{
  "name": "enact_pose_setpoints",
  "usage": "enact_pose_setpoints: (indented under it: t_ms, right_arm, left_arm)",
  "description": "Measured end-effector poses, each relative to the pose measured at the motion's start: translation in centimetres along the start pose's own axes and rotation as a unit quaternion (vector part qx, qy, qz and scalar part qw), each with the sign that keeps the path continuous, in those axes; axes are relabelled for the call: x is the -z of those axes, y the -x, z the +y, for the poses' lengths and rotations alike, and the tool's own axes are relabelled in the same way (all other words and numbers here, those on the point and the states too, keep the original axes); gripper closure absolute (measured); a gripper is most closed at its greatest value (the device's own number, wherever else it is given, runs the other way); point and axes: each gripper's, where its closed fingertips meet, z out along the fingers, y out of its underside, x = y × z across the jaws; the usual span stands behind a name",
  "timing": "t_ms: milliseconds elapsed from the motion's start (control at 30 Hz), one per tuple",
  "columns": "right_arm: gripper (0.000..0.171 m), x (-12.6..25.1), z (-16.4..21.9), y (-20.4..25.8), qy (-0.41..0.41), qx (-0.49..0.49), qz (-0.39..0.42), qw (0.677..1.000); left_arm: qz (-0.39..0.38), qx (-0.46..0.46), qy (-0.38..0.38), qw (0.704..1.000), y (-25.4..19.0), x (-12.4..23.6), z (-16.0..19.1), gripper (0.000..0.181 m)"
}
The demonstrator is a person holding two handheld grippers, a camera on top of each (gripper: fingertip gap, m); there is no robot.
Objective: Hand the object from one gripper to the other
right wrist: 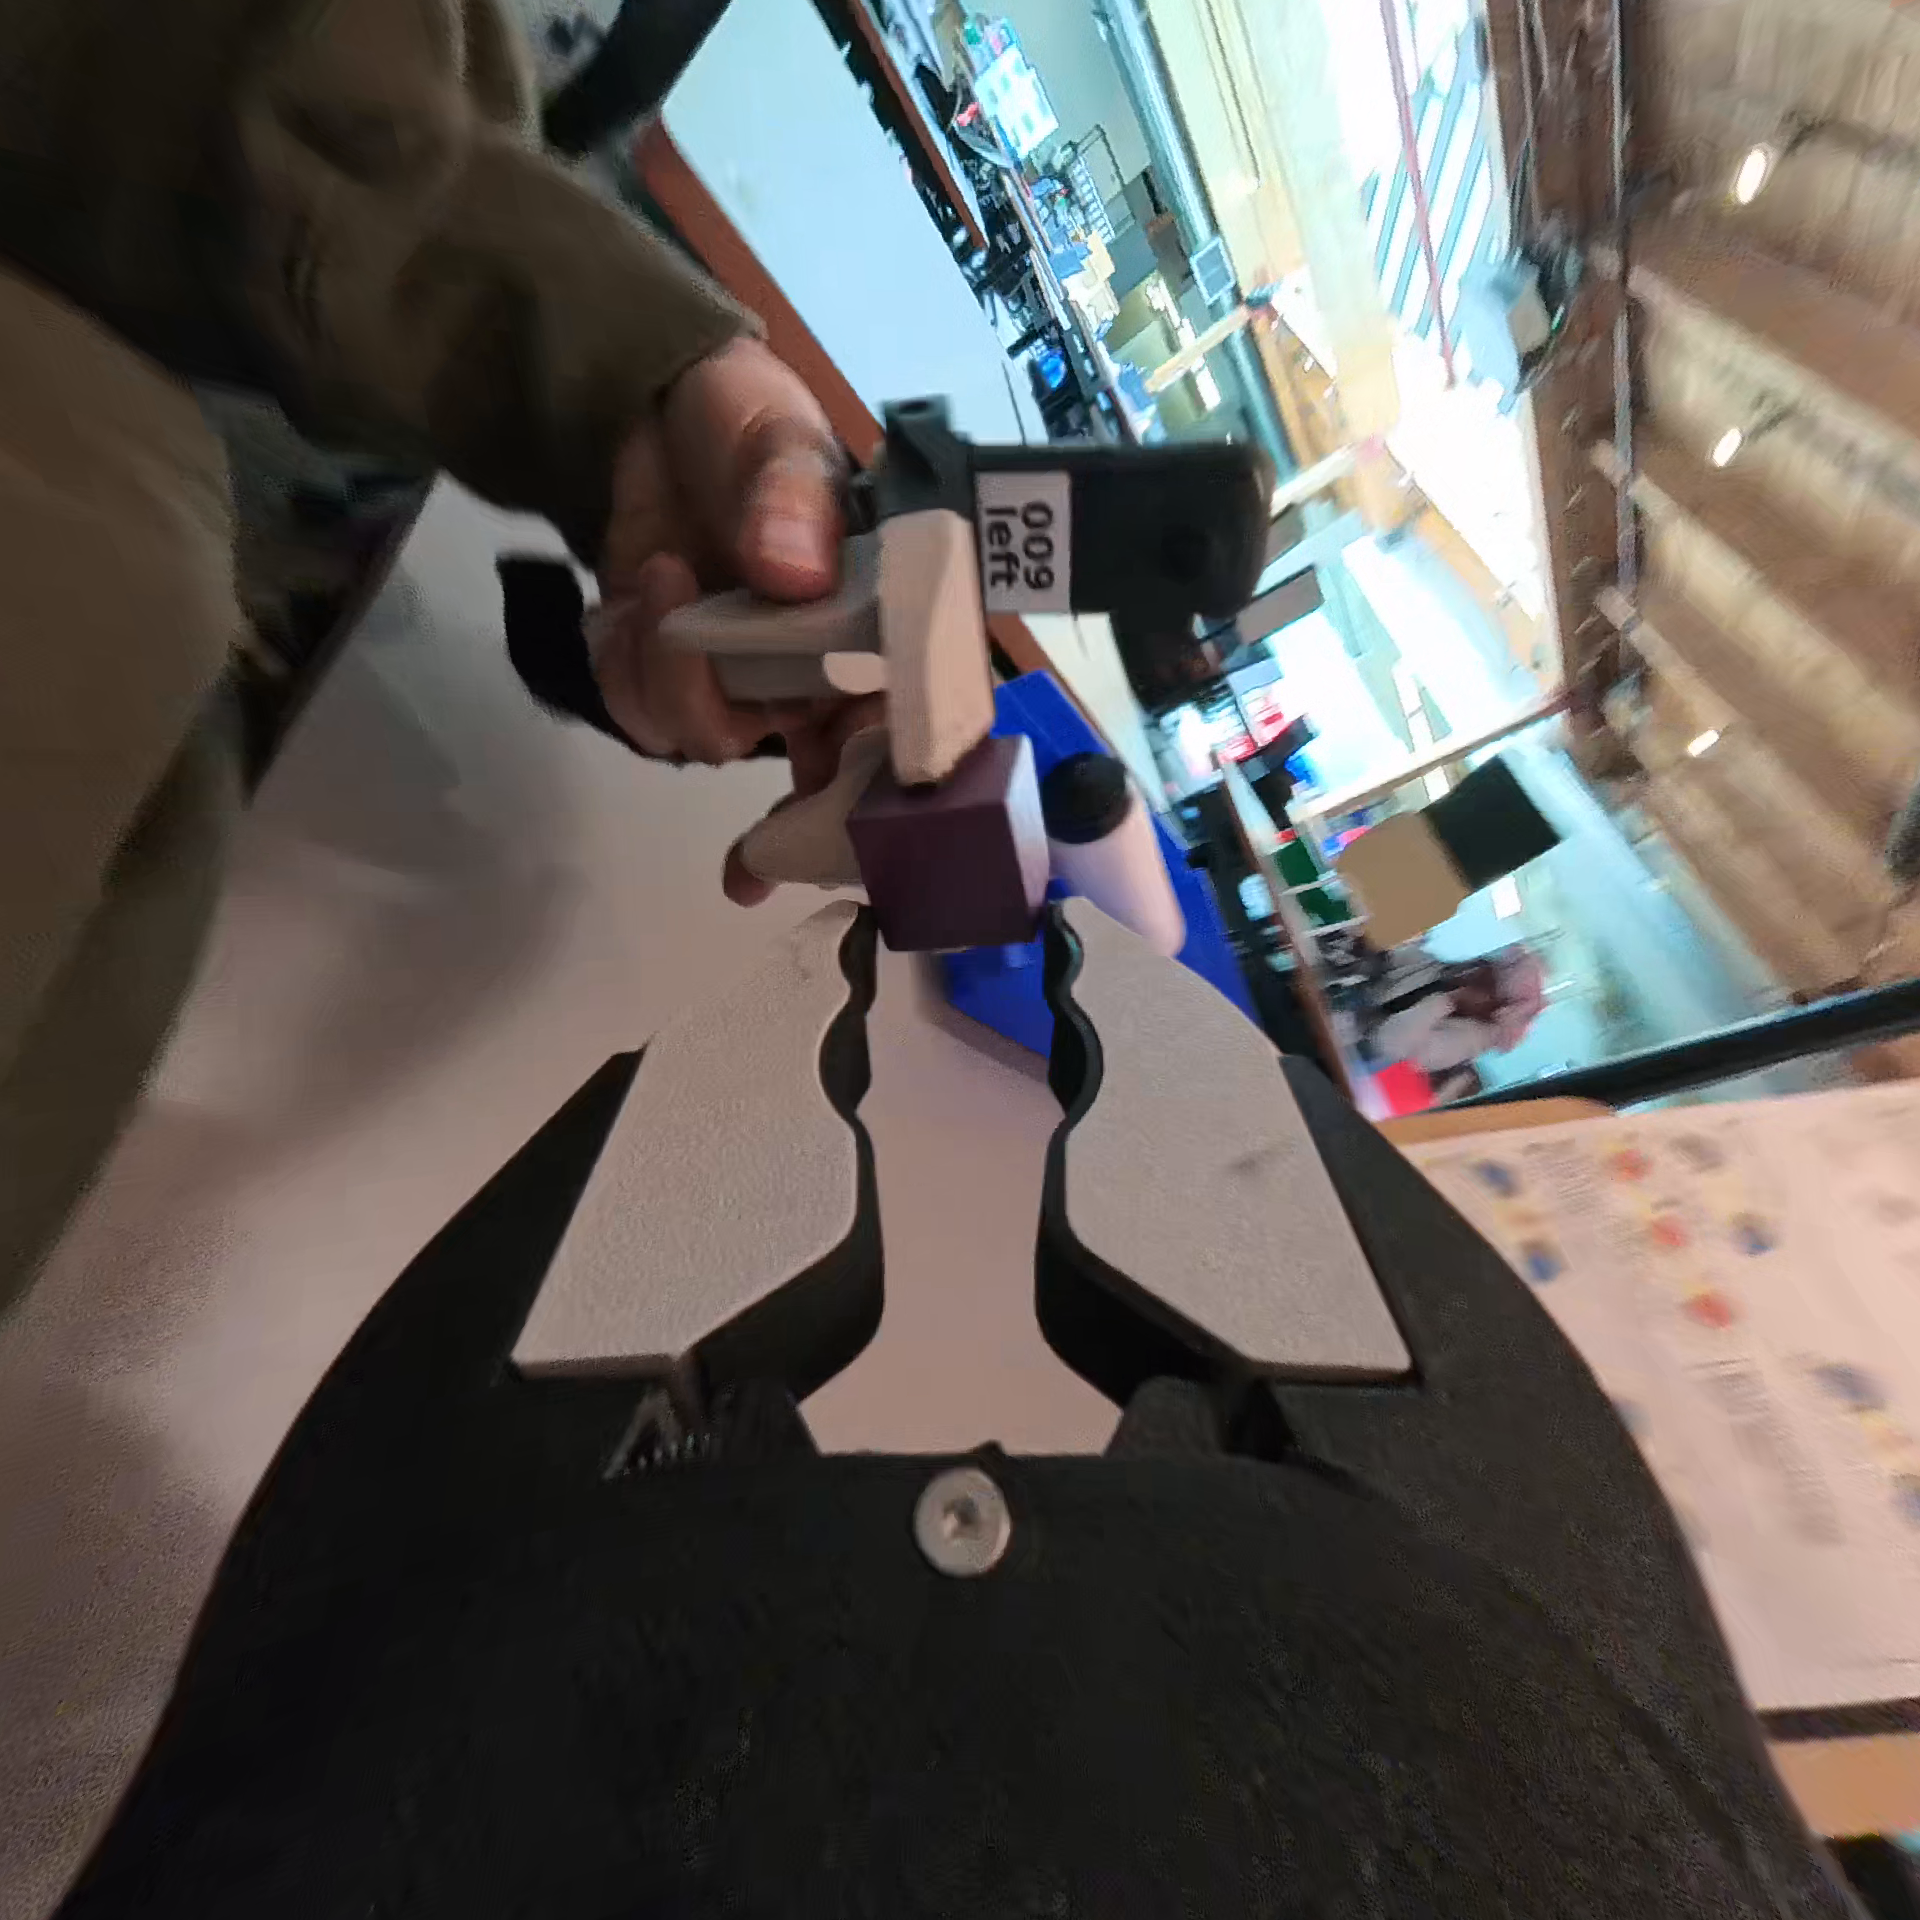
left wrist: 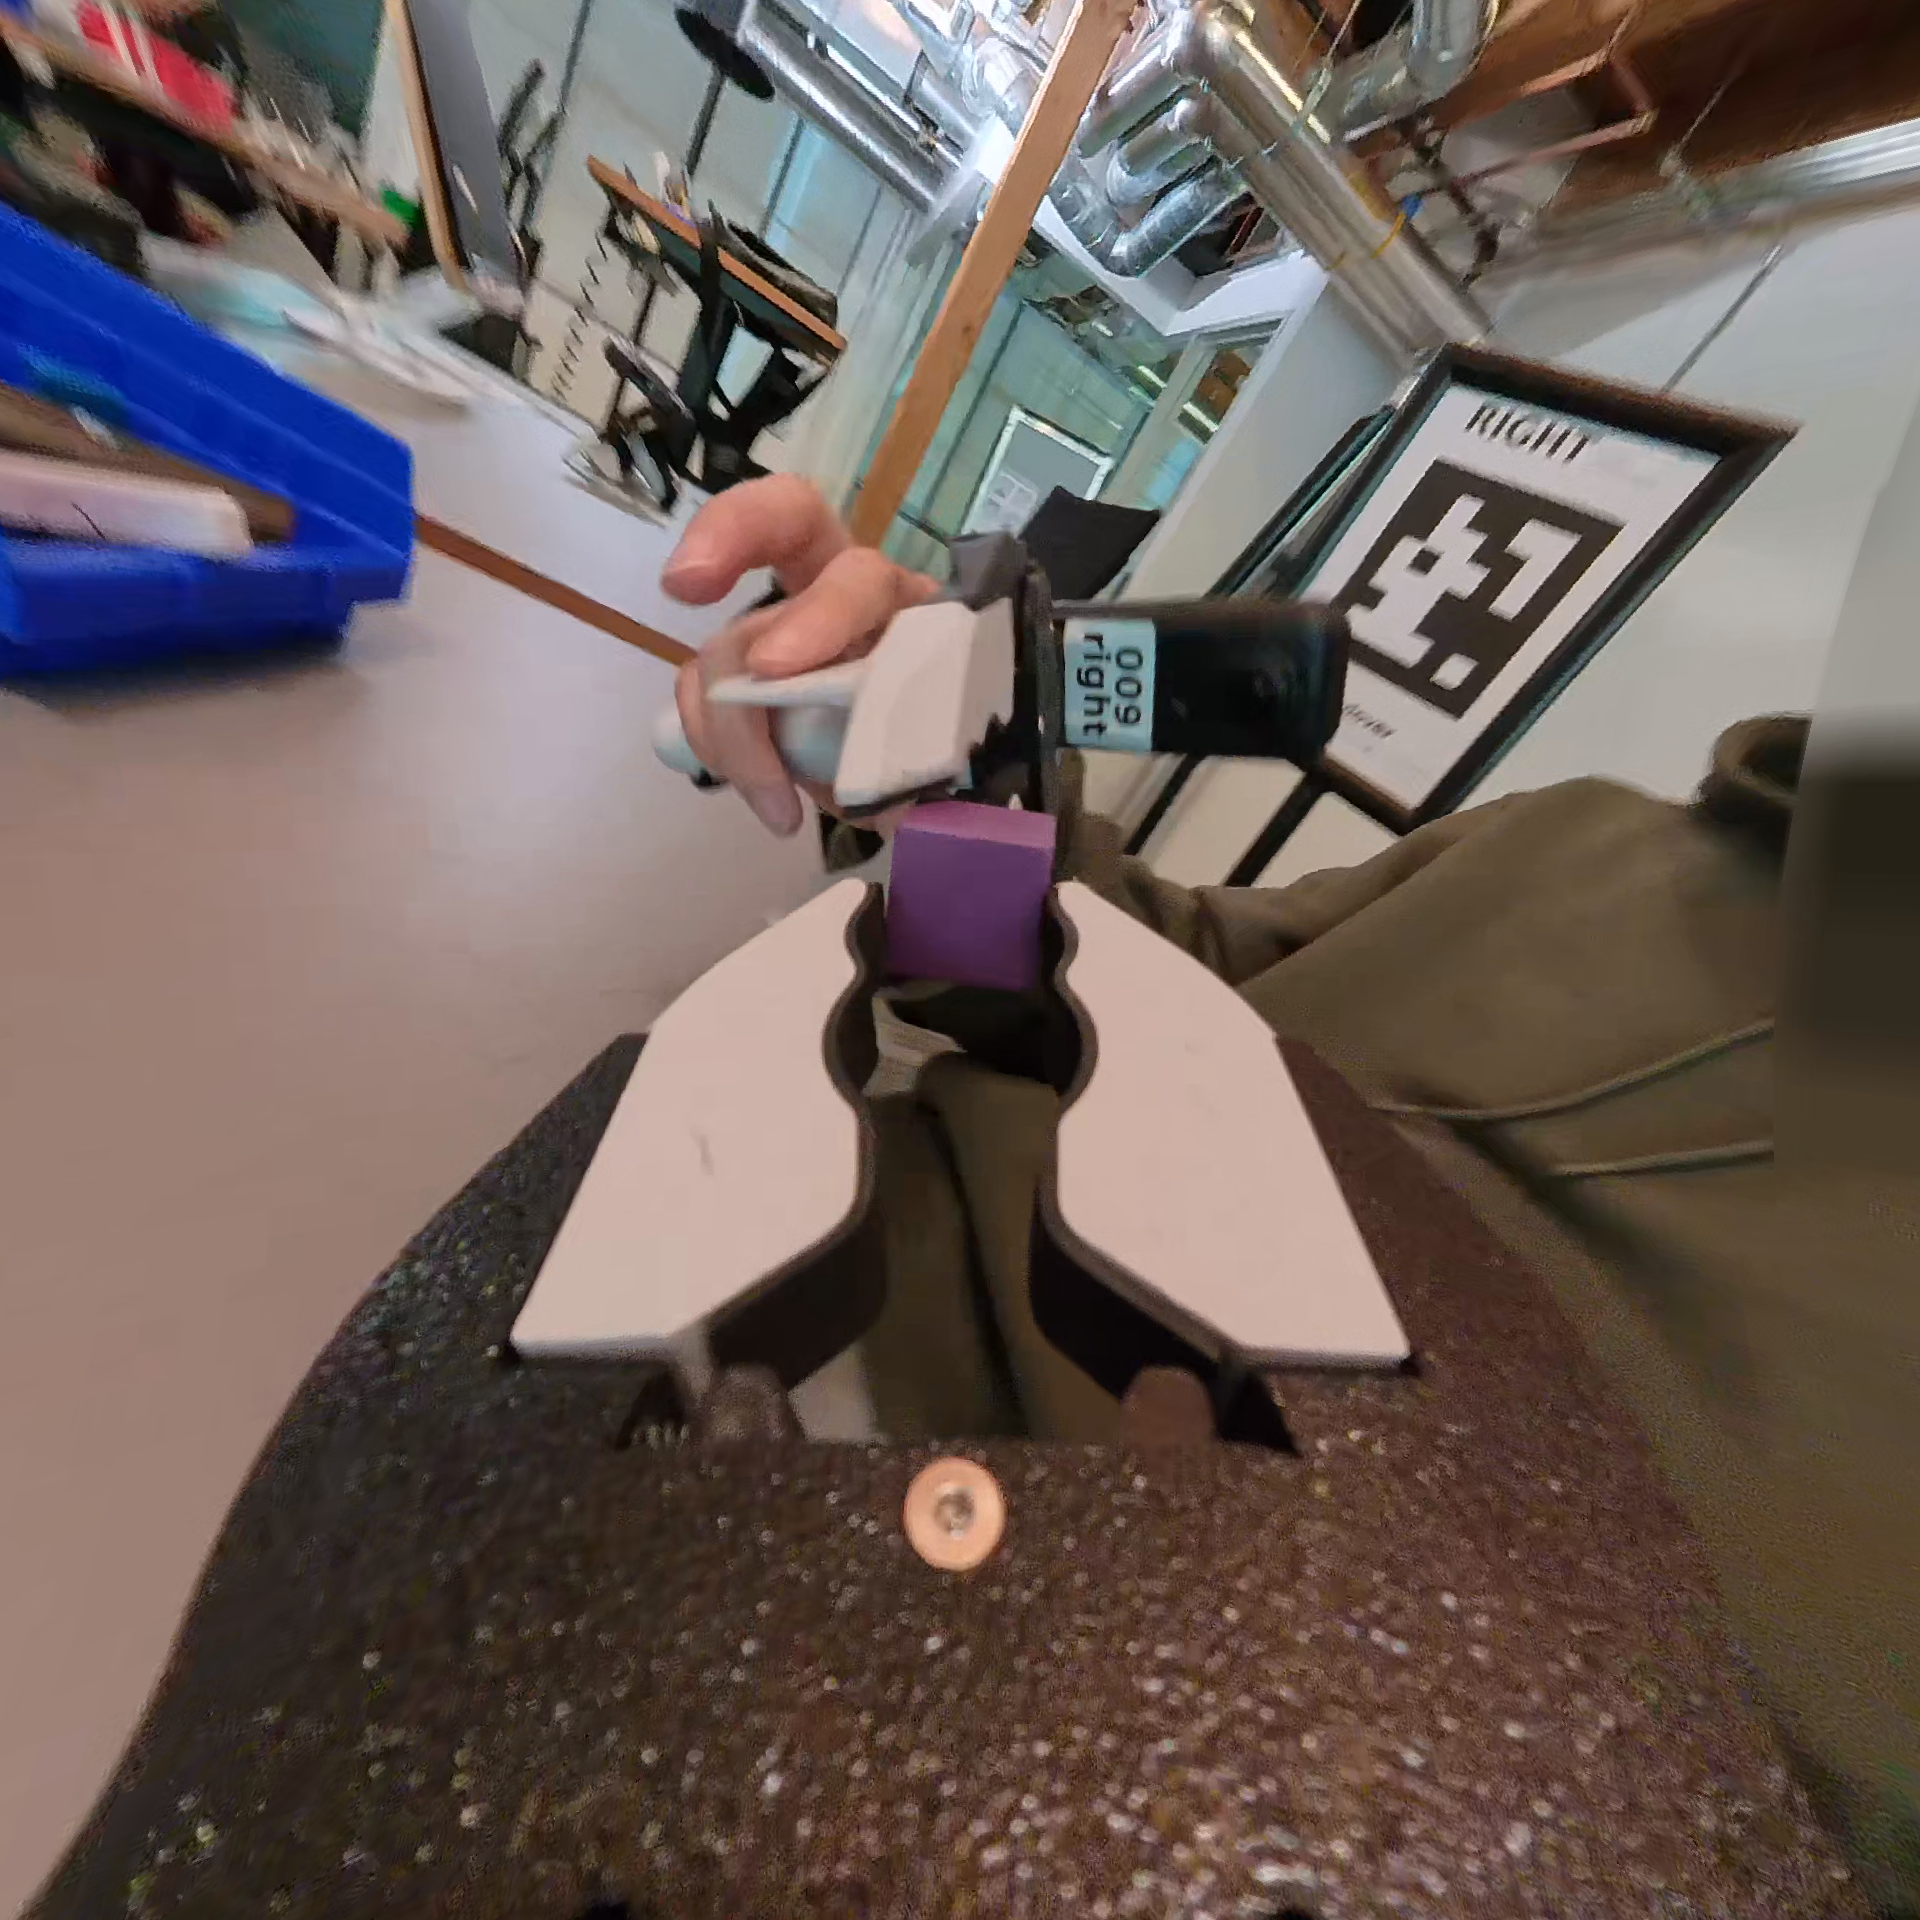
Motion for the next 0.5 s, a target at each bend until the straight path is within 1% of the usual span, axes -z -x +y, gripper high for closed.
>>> enact_pose_setpoints:
  t_ms: [67,100,133,167,200,233,300,333,400,467,500]
  right_arm:
    - [0.129,0.5,-0.4,-0.6,-0.027,-0.102,-0.014,0.994]
    - [0.124,0.8,-0.8,-1.0,-0.044,-0.157,-0.022,0.986]
    - [0.118,1.1,-1.0,-1.7,-0.055,-0.214,-0.021,0.975]
    - [0.112,1.3,-0.9,-2.4,-0.060,-0.266,-0.015,0.962]
    - [0.110,1.4,-0.9,-3.2,-0.061,-0.304,-0.006,0.951]
    - [0.106,1.5,-1.0,-4.0,-0.065,-0.323,0.013,0.944]
    - [0.109,1.7,-0.9,-5.4,-0.054,-0.318,0.070,0.944]
    - [0.110,1.7,-0.6,-5.7,-0.037,-0.315,0.091,0.944]
    - [0.112,1.3,0.0,-5.9,0.001,-0.347,0.114,0.931]
    - [0.114,0.9,0.1,-5.9,0.008,-0.415,0.123,0.901]
    - [0.114,0.6,-0.1,-5.8,-0.001,-0.447,0.123,0.886]
  left_arm:
    - [-0.032,-0.090,-0.021,0.995,0.1,0.3,-0.8,0.153]
    - [-0.049,-0.141,-0.026,0.988,0.0,0.4,-1.2,0.153]
    - [-0.070,-0.188,-0.027,0.979,0.0,0.6,-1.5,0.153]
    - [-0.101,-0.232,-0.027,0.967,0.2,0.7,-2.0,0.153]
    - [-0.143,-0.269,-0.026,0.952,0.7,0.9,-2.6,0.153]
    - [-0.185,-0.292,-0.021,0.938,1.3,1.2,-3.1,0.153]
    - [-0.277,-0.302,-0.008,0.912,3.0,1.8,-3.9,0.153]
    - [-0.321,-0.311,-0.005,0.895,3.7,2.1,-4.3,0.153]
    - [-0.384,-0.353,0.005,0.853,4.3,2.5,-4.9,0.153]
    - [-0.457,-0.401,0.026,0.794,5.0,3.1,-5.4,0.153]
    - [-0.479,-0.424,0.040,0.767,5.1,3.1,-5.5,0.153]
